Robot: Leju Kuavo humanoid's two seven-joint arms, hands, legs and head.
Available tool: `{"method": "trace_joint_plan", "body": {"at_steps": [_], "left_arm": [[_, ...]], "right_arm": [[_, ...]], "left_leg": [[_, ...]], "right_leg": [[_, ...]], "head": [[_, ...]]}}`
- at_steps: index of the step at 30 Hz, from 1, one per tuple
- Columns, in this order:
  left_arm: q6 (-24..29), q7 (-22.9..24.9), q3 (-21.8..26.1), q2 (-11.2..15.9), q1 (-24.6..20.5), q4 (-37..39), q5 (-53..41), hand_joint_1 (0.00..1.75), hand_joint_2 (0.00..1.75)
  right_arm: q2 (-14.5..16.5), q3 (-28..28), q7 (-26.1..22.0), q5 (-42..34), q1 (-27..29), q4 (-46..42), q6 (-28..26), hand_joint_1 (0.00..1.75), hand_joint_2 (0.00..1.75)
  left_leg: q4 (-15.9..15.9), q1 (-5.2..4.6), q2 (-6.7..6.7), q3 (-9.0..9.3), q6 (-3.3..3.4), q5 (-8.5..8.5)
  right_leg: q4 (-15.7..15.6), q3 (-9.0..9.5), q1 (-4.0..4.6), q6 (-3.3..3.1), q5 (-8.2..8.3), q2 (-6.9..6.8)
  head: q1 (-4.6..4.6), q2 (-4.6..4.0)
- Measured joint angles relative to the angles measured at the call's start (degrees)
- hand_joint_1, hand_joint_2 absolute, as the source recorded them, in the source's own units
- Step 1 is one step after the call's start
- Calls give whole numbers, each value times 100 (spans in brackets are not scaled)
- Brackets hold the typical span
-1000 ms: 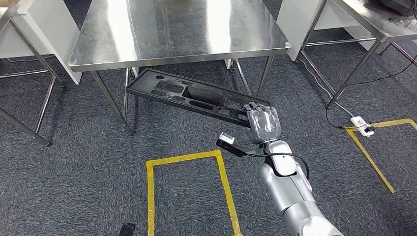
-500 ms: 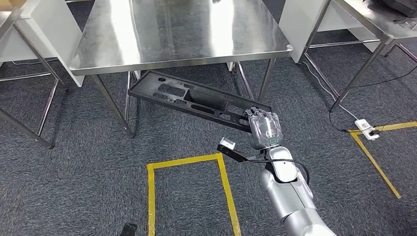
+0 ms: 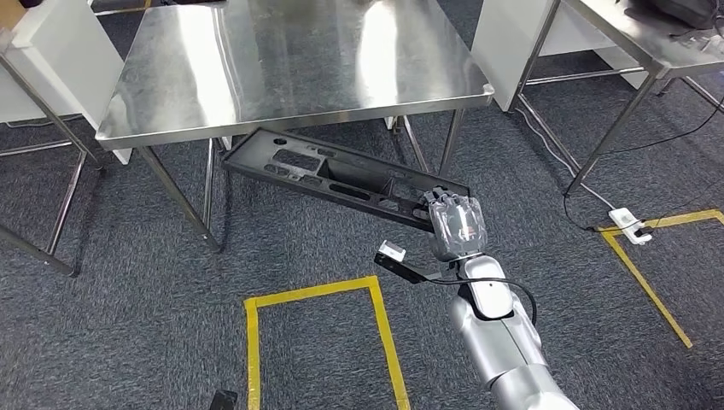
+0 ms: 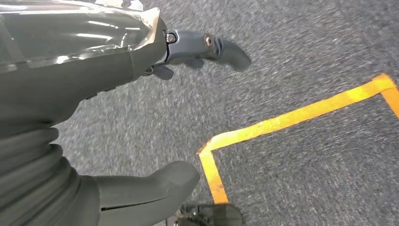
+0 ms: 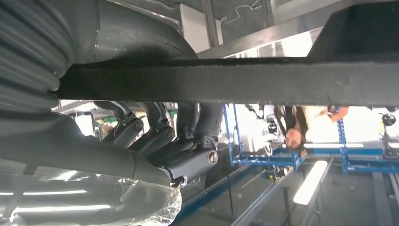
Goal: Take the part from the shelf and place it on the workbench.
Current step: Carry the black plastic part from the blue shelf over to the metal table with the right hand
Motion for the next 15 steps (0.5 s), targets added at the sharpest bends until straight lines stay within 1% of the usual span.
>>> {"method": "trace_joint_plan", "body": {"at_steps": [1,2,3,4,5,7,8,9,10,11,12,13,14,15], "left_arm": [[2,1,1,2,2,1,1,0,175],[3,1,1,-1,4,1,1,0,175],[4,1,2,-3,6,2,1,0,175],[5,1,3,-3,6,2,1,0,175],[5,0,3,-3,0,1,1,0,175],[6,0,3,-6,-6,0,1,0,175],[6,0,2,-10,-6,1,1,0,175],[5,0,3,-17,0,1,1,0,175],[5,0,3,-23,6,2,1,0,175],[5,0,3,-28,10,2,1,0,175],[4,0,3,-32,12,2,1,0,175],[4,0,3,-34,12,2,1,0,175],[4,0,3,-34,9,2,1,0,175],[4,0,3,-34,9,2,1,0,175]], "right_arm": [[5,-1,1,-1,-2,-3,0,175,175],[9,-1,1,1,0,-7,0,175,175],[12,-1,0,4,3,-10,0,175,175],[11,-1,-1,6,0,-12,0,175,175],[10,-1,-1,8,-5,-13,0,175,175],[6,-2,0,2,-2,-12,0,175,175],[2,-3,2,-1,6,-11,0,175,175],[-4,-4,3,-2,15,-11,1,175,175],[-10,-5,3,0,20,-11,1,175,175],[-15,-5,2,3,22,-11,2,175,175],[-19,-5,0,6,22,-10,2,175,175],[-21,-5,-1,6,20,-8,2,175,175],[-21,-5,-1,5,14,-7,3,175,175],[-20,-6,-1,4,12,-7,3,175,175]], "left_leg": [[-34,-23,0,26,39,-38],[-89,-22,-3,99,87,-31],[-139,-14,-1,177,125,-19],[-177,-2,3,249,161,-21],[-206,13,2,320,187,-28],[-218,14,-3,385,210,-90],[-216,15,-8,415,207,-127],[-214,17,-16,457,194,-170],[-208,22,-23,508,175,-216],[-195,30,-30,565,149,-270],[-175,36,-35,621,115,-336],[-148,35,-37,671,78,-398],[-126,30,-36,697,38,-456],[-112,20,-32,709,-1,-504]], "right_leg": [[-2,27,13,51,11,3],[19,36,20,96,15,1],[106,17,30,132,22,-3],[272,-68,34,155,9,-7],[547,-231,31,154,-49,-11],[1273,-710,8,145,-269,-14],[1554,-937,-4,154,-380,-14],[1654,-1086,-18,182,-421,-16],[1541,-1126,-32,237,-350,-18],[1248,-1072,-51,307,-177,-23],[814,-948,-74,382,96,-42],[459,-842,-78,415,316,-64],[206,-746,-61,380,459,-83],[73,-697,-49,312,544,-96]], "head": [[-2,0],[-10,0],[-7,0],[-1,0],[8,0],[23,0],[30,0],[34,0],[38,0],[42,0],[47,0],[52,0],[62,0],[59,0]]}}
